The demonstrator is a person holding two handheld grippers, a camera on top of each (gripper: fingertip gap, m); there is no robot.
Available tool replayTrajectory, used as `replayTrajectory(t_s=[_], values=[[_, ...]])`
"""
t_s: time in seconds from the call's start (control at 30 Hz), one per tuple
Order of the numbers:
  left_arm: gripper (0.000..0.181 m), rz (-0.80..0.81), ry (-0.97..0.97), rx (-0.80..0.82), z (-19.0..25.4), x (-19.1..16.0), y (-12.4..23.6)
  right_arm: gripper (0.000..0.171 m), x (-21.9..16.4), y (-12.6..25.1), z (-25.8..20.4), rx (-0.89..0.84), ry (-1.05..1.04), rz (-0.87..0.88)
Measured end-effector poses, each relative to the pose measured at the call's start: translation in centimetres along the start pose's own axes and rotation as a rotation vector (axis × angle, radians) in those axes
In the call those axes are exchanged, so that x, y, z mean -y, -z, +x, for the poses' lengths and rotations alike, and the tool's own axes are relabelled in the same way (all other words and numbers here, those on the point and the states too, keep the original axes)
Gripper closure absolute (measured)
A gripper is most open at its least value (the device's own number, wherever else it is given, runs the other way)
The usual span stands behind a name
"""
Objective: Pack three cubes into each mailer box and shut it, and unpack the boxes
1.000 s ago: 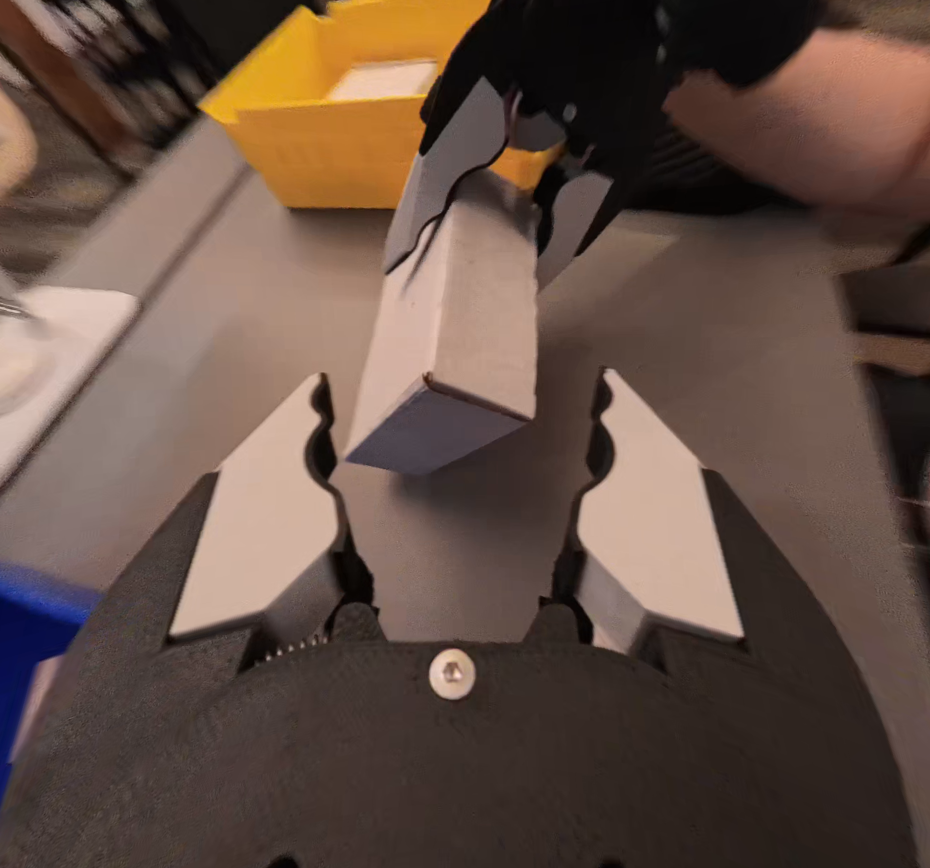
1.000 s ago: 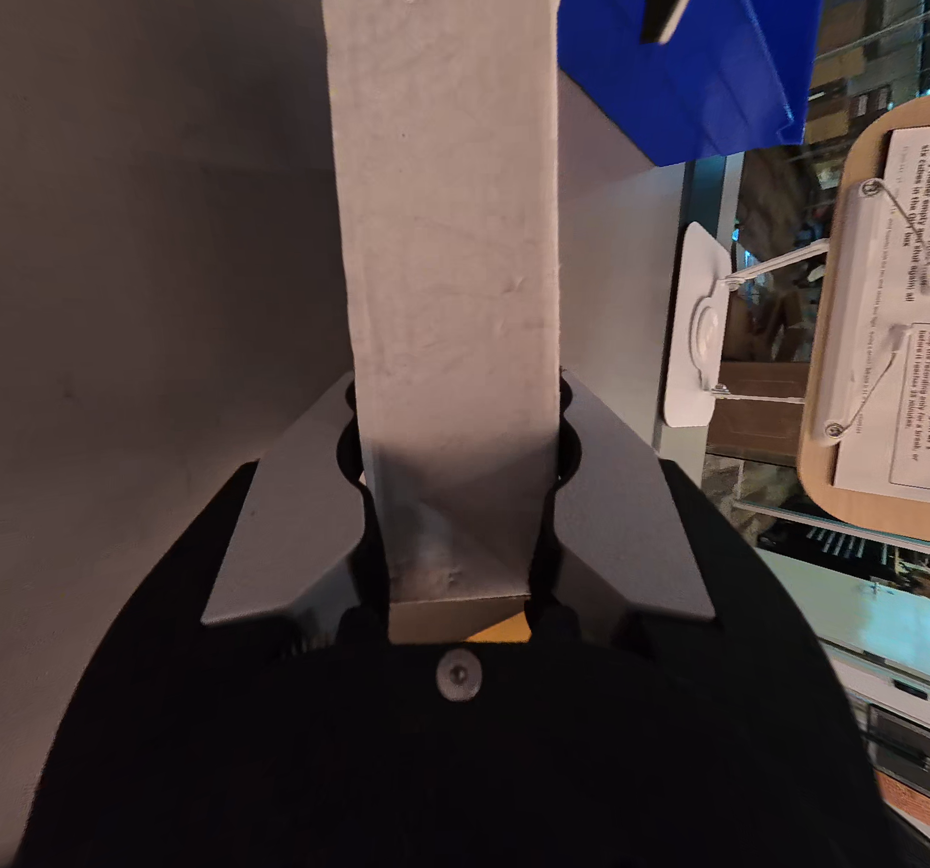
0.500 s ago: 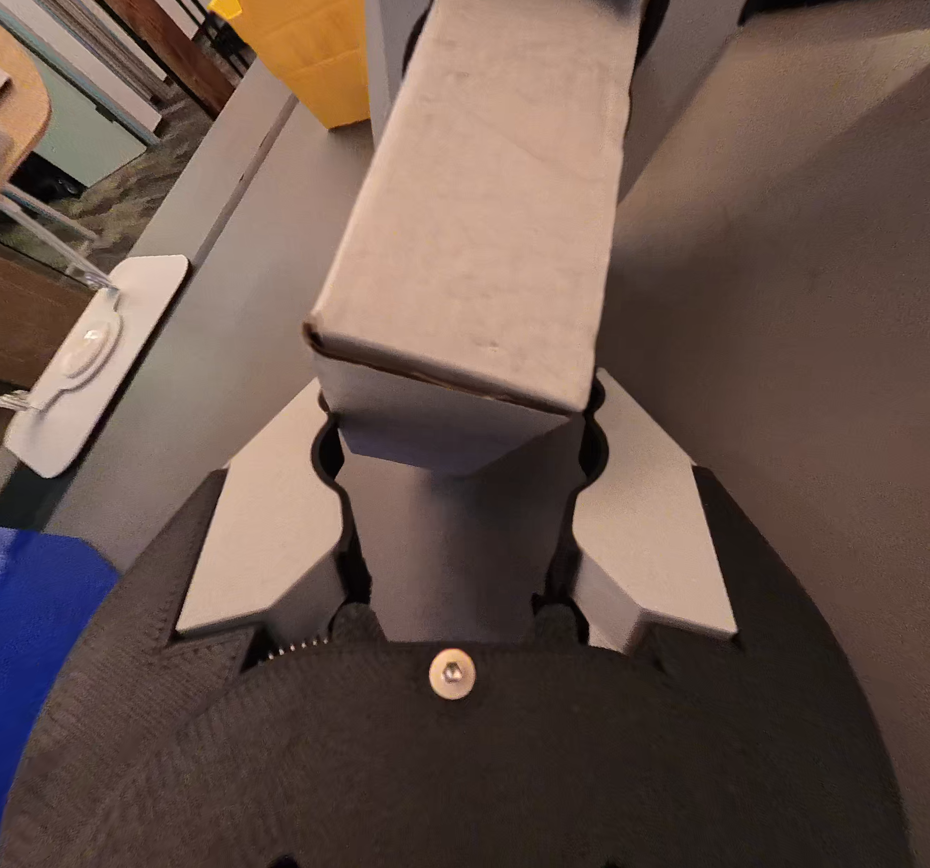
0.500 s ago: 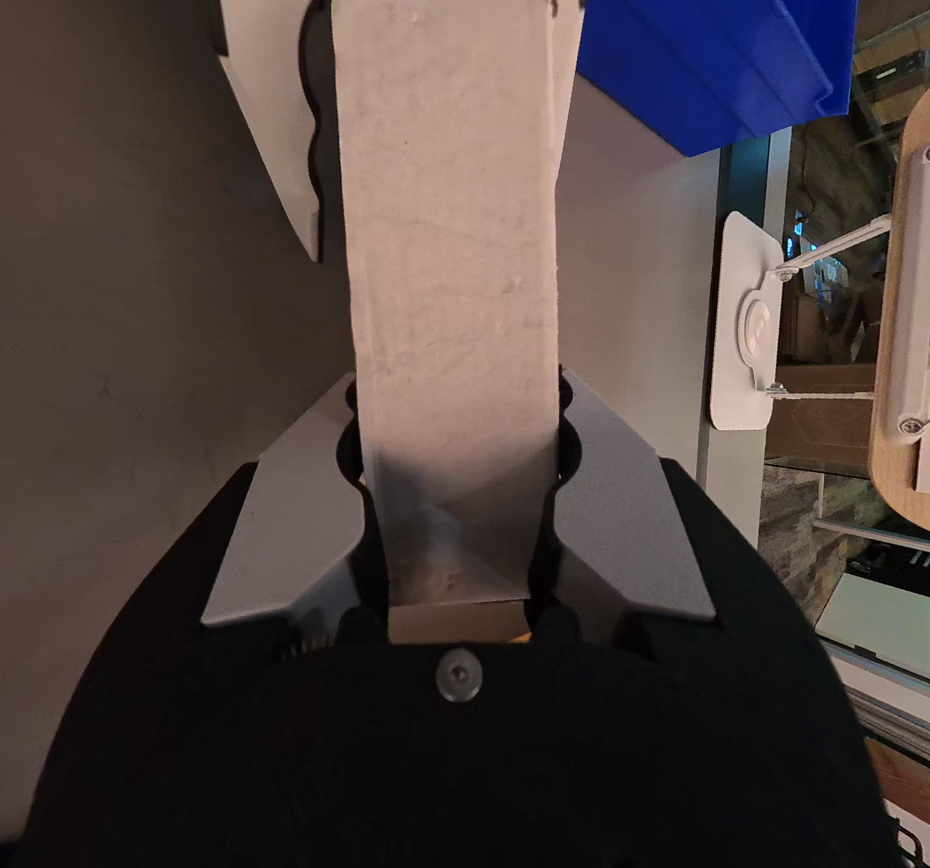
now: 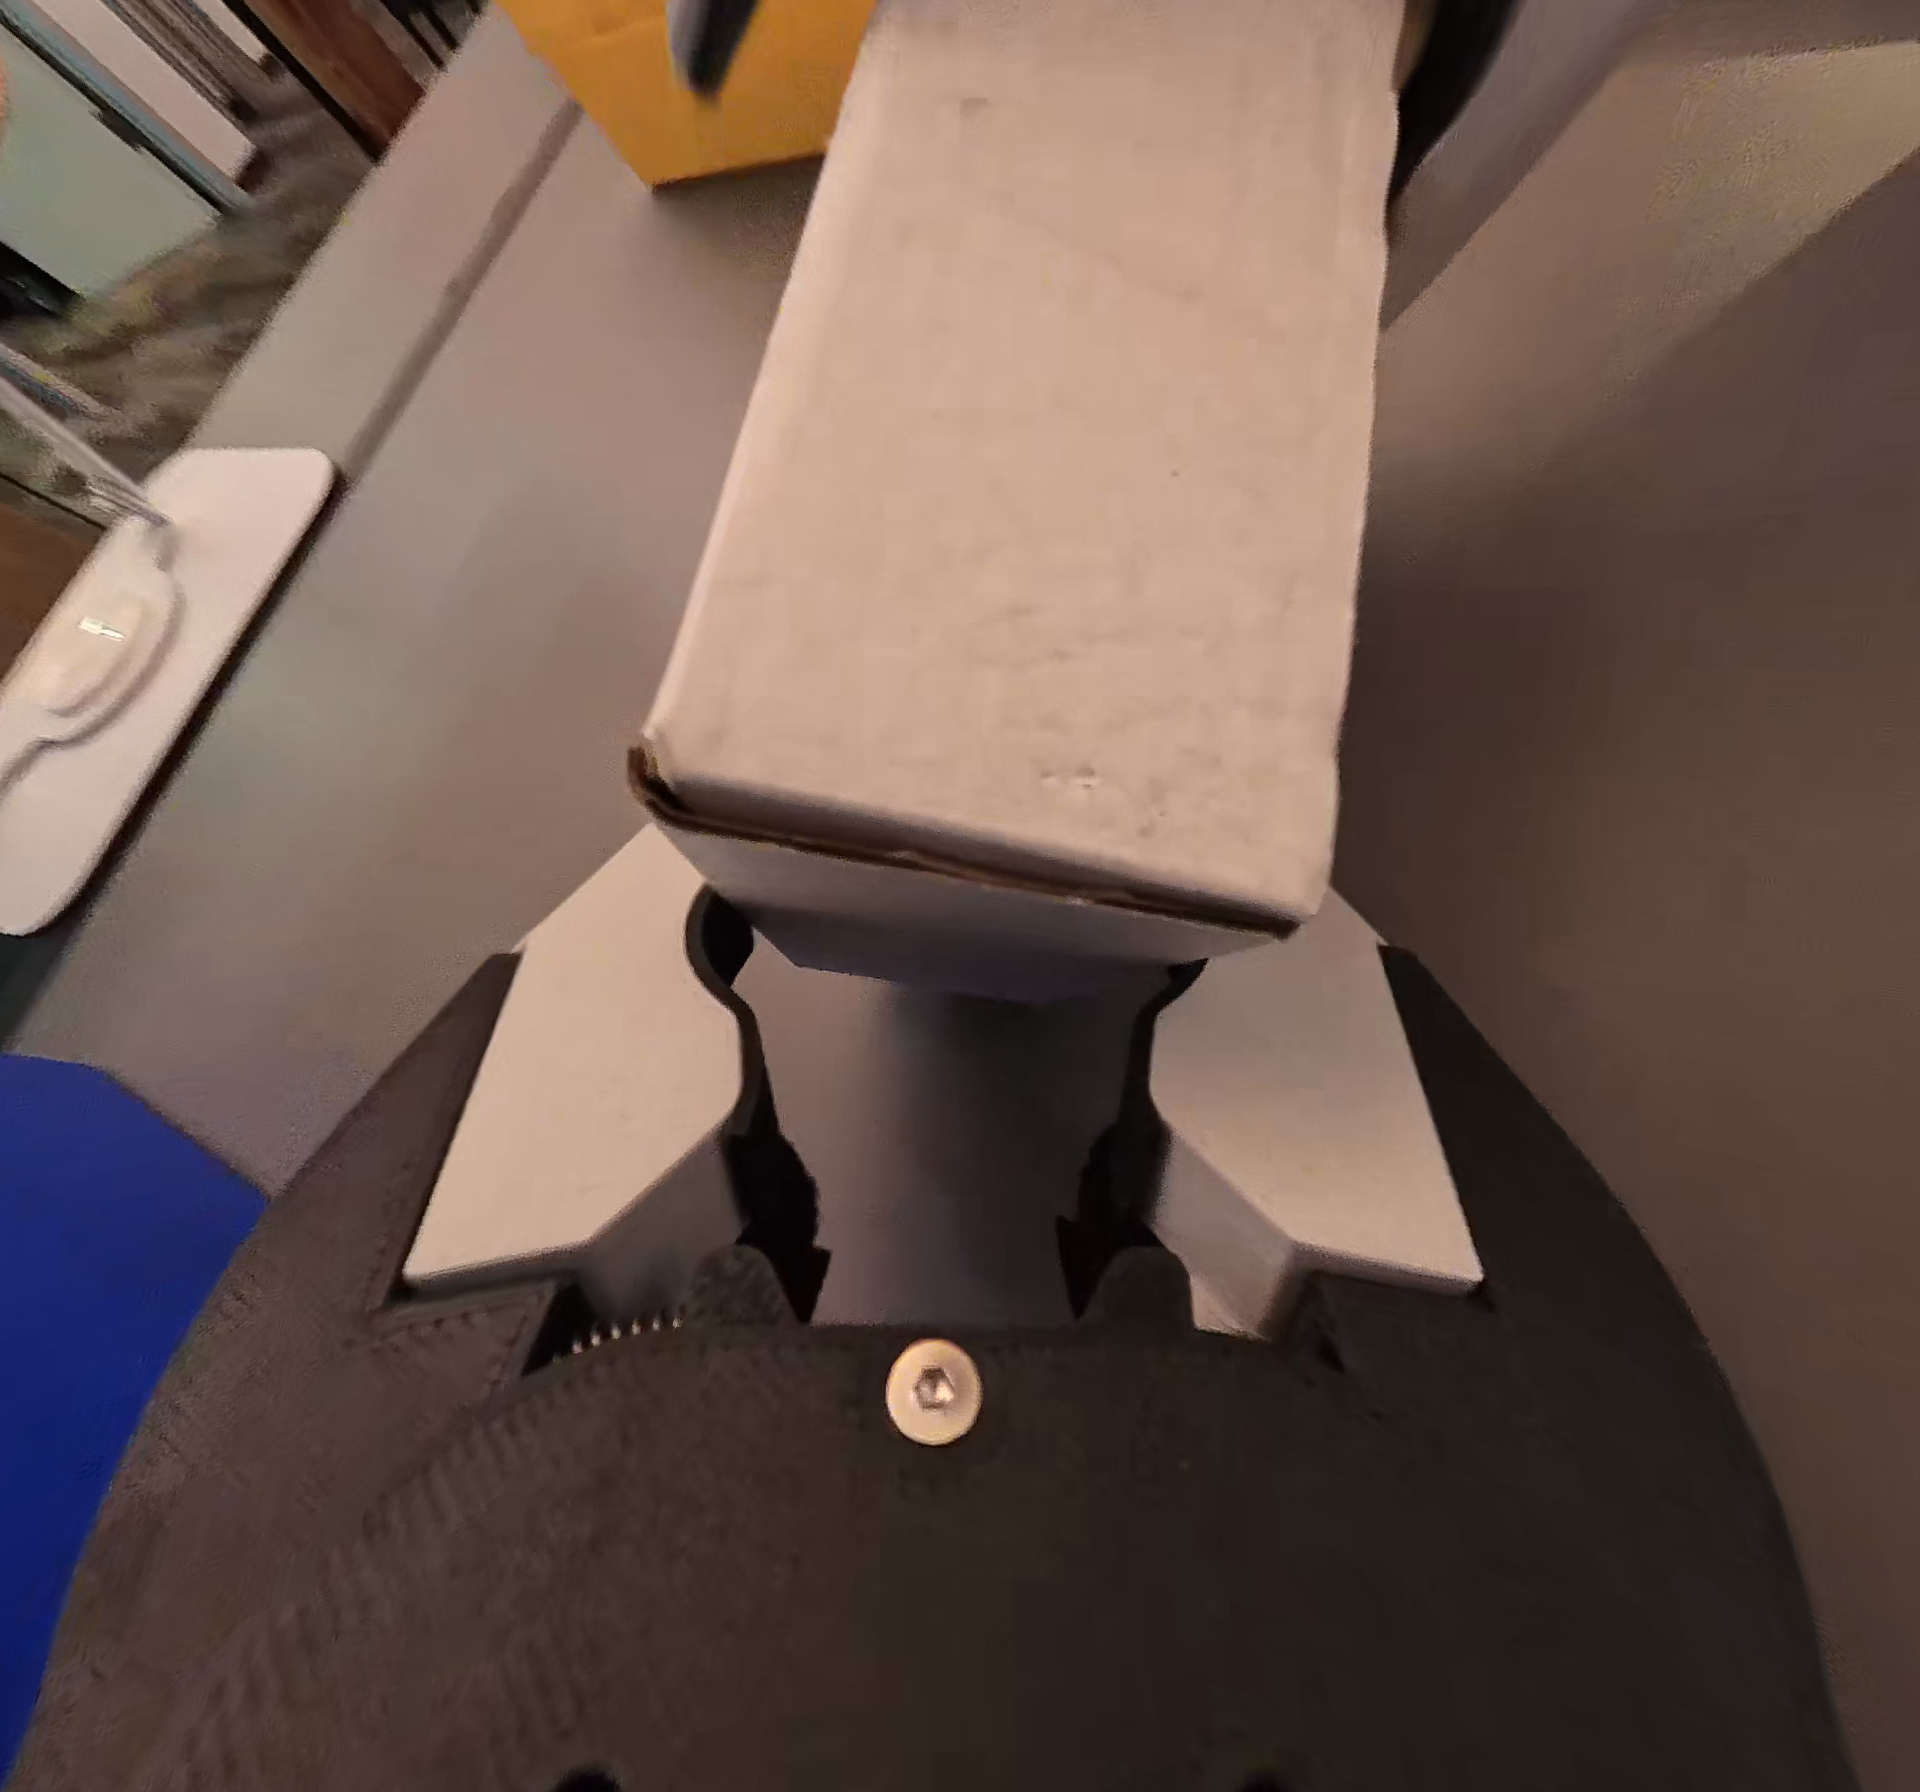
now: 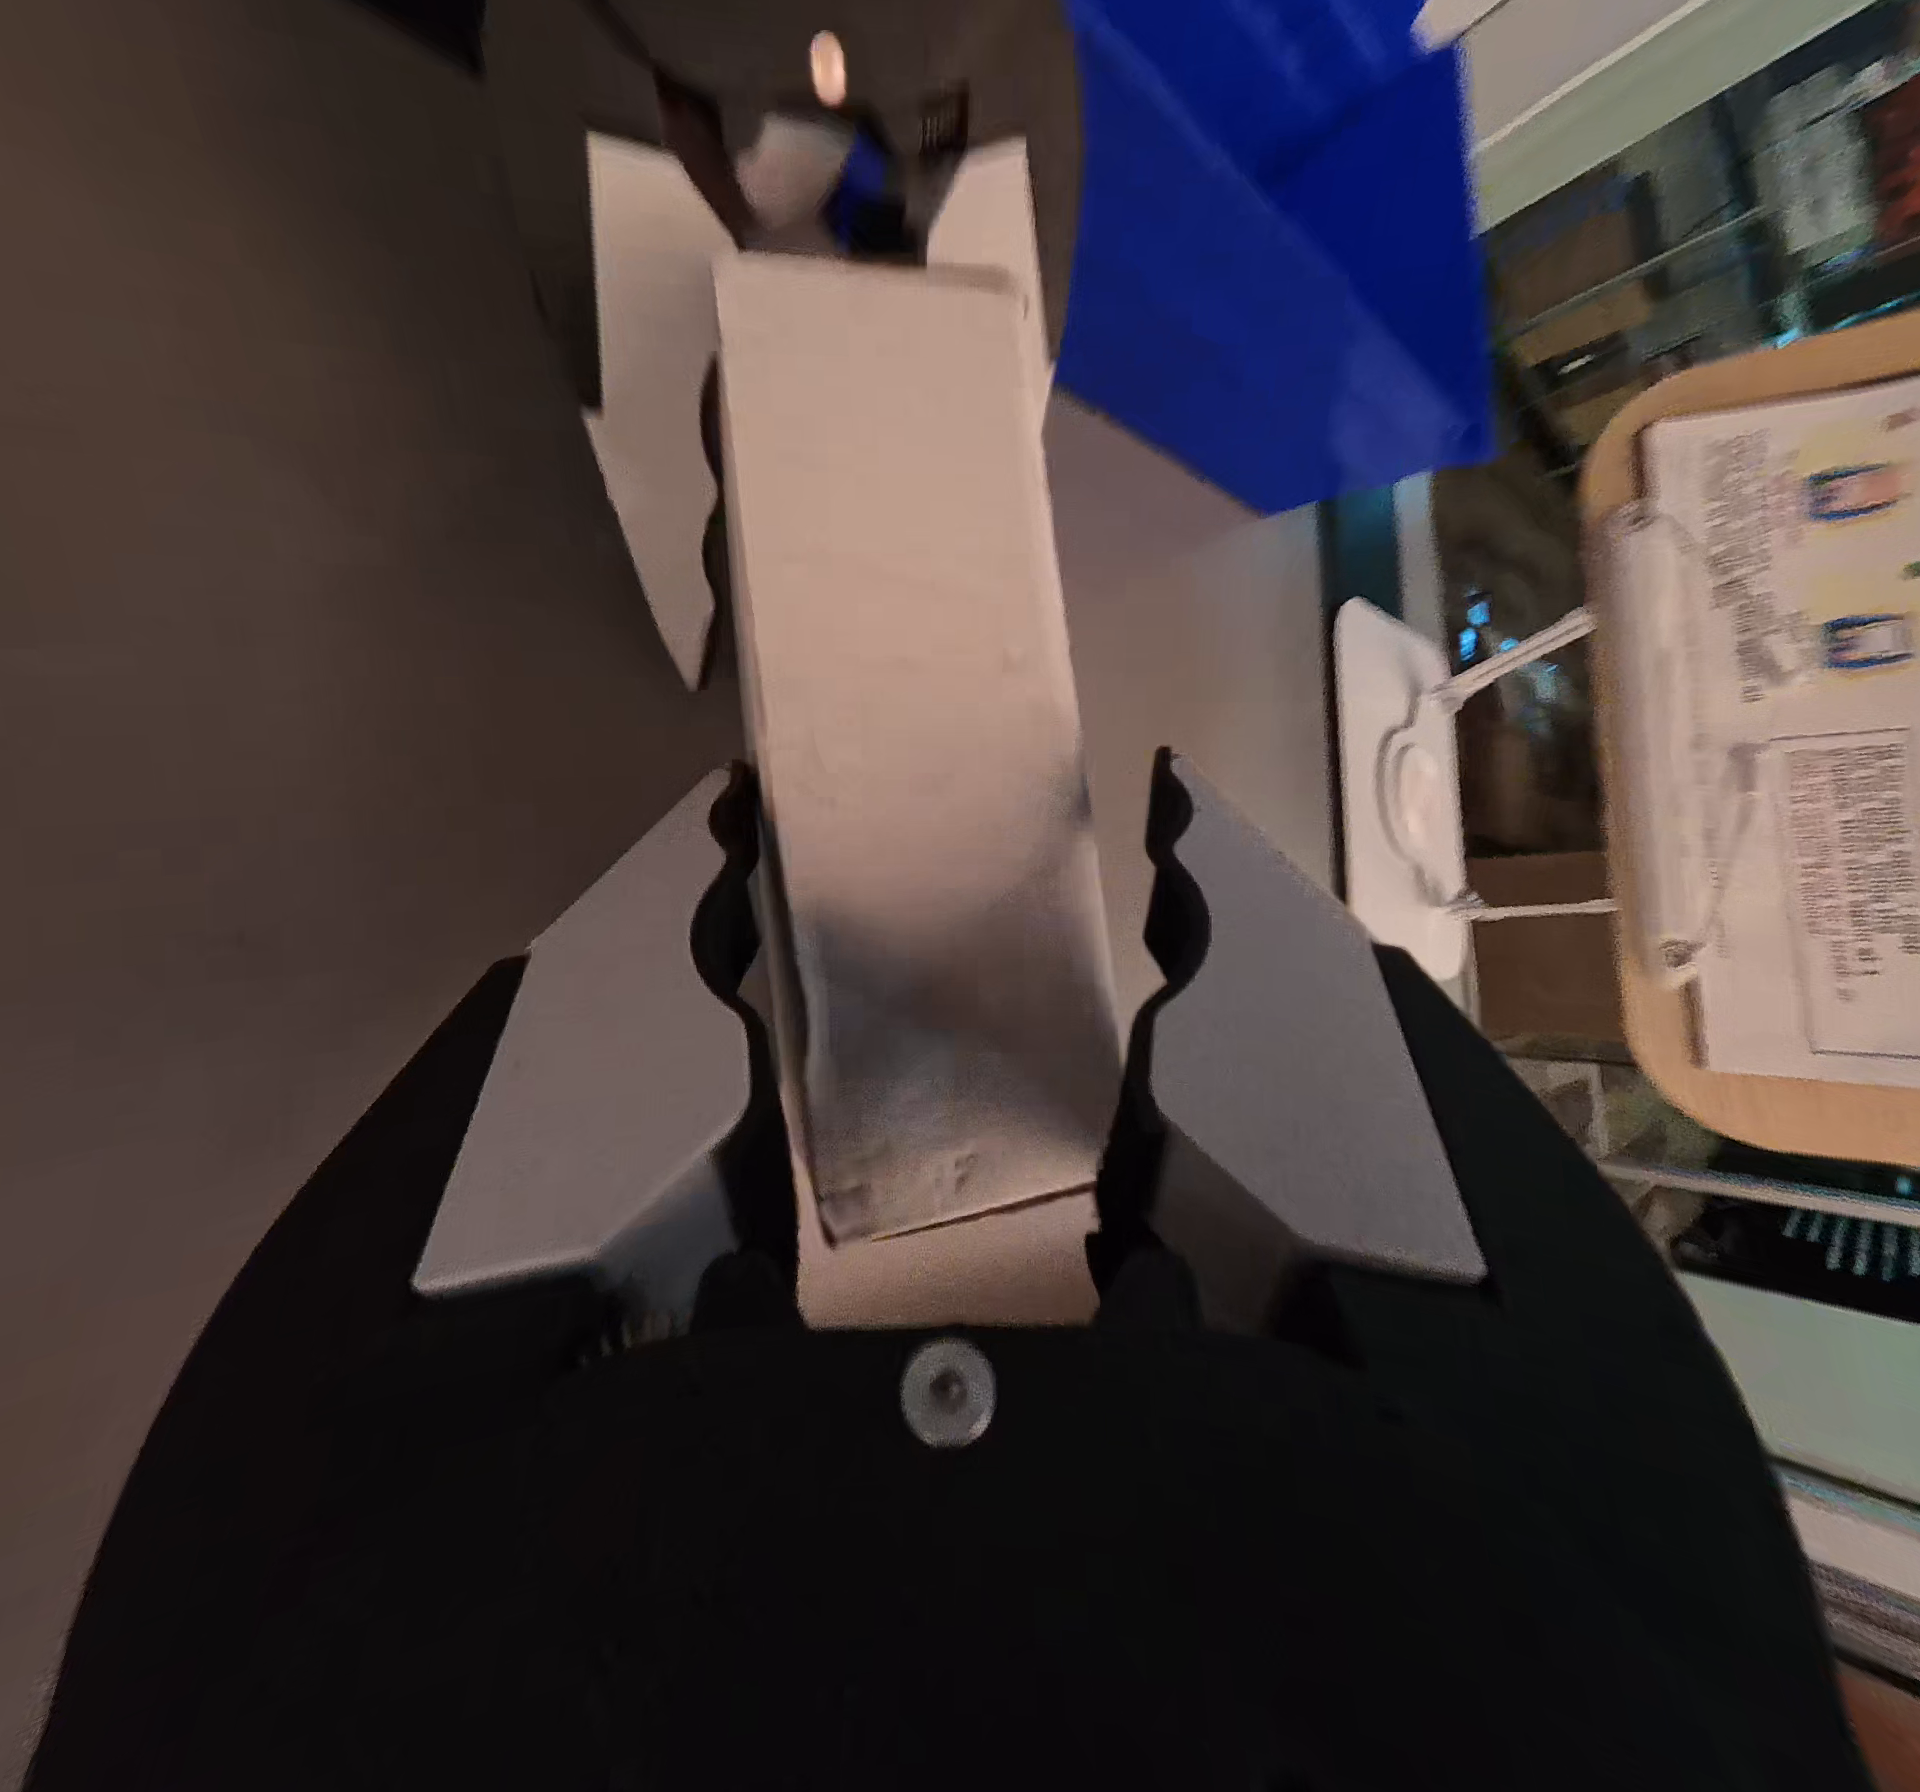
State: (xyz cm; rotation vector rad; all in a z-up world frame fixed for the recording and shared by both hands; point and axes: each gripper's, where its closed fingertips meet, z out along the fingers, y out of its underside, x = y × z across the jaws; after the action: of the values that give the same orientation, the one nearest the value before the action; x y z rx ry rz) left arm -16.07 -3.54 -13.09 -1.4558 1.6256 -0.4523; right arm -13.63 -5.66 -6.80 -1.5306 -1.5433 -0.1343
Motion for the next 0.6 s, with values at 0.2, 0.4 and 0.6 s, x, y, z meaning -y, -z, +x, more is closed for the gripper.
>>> replayTrajectory(t_s=[0.2, 0.4, 0.6], values=[[0.103, -0.017, 0.114, -0.094, 0.1, -0.3, -0.1, 0.141, 6.7, 0.6, -1.4, -0.115, 0.146, 0.153], [0.102, -0.013, 0.098, -0.090, 0.2, -0.2, -0.1, 0.154, 6.3, -1.6, -2.0, -0.125, 0.140, 0.102], [0.078, -0.008, -0.019, -0.008, 0.4, 0.3, -0.5, 0.155, 6.4, -1.6, -2.0, -0.082, 0.059, 0.107]])
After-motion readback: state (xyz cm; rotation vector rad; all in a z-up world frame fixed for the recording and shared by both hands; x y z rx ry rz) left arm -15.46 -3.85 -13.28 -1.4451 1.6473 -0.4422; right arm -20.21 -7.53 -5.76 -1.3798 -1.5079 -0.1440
